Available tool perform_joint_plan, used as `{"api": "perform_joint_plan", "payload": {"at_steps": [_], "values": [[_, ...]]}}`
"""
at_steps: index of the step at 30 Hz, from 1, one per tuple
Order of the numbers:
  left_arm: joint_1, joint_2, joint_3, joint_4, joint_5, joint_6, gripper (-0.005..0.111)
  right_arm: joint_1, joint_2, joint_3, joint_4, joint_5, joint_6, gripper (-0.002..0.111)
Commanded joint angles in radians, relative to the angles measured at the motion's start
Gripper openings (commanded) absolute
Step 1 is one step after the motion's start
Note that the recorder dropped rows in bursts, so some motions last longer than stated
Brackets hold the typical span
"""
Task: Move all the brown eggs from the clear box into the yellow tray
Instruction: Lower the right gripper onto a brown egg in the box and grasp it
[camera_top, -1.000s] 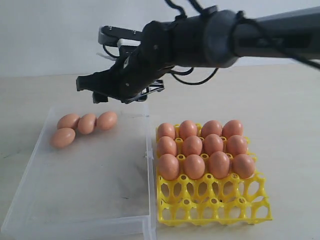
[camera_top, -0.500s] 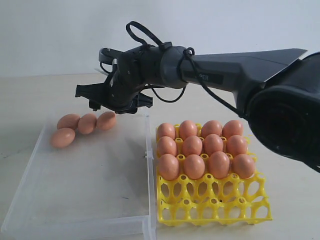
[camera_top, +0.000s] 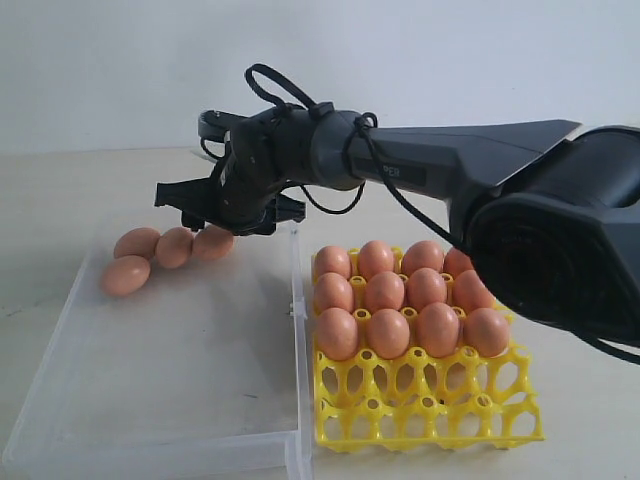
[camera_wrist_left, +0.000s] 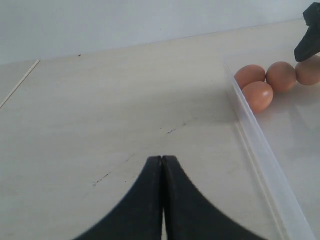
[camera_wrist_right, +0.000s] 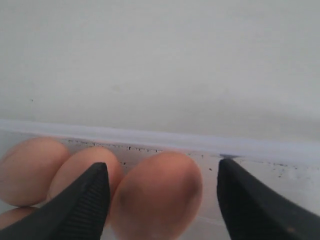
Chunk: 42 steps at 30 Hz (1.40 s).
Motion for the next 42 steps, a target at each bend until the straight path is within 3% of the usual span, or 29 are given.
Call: {"api": "perform_joint_plan", "payload": {"at_steps": [1, 16, 19, 23, 32, 38, 40, 41, 42], "values": [[-0.006, -0.006, -0.004, -0.002, -0.009, -0.004, 0.000, 0.002, 0.023, -0.007, 0.004, -0.031, 0.010, 0.059], [-0.006, -0.006, -0.004, -0.002, -0.009, -0.004, 0.000, 0.007, 0.035, -0.007, 0.037, -0.016, -0.011, 0.056], [-0.006, -0.006, -0.004, -0.002, -0.009, -0.004, 0.000, 0.007, 0.033, -0.007, 0.037, 0.019, -0.018, 0.042], [-0.006, -0.006, -0.004, -0.002, -0.009, -0.004, 0.000, 0.007, 0.018, -0.007, 0.035, 0.047, -0.018, 0.001], [-0.006, -0.006, -0.004, -0.002, -0.009, -0.004, 0.000, 0.005, -0.147, 0.087, -0.144, -0.064, -0.028, 0.000], [-0.006, -0.006, -0.004, -0.002, -0.009, -0.004, 0.000, 0.007, -0.375, 0.409, -0.108, -0.321, -0.221, 0.000], [-0.006, -0.006, -0.004, -0.002, -0.009, -0.004, 0.000, 0.013, -0.420, 0.449, -0.042, -0.248, -0.382, 0.000], [-0.006, -0.006, -0.004, -0.002, -0.009, -0.004, 0.000, 0.018, -0.419, 0.421, 0.035, -0.107, -0.609, 0.000], [-0.006, -0.006, -0.004, -0.002, -0.009, -0.004, 0.000, 0.020, -0.410, 0.406, 0.065, -0.054, -0.713, 0.000]]}}
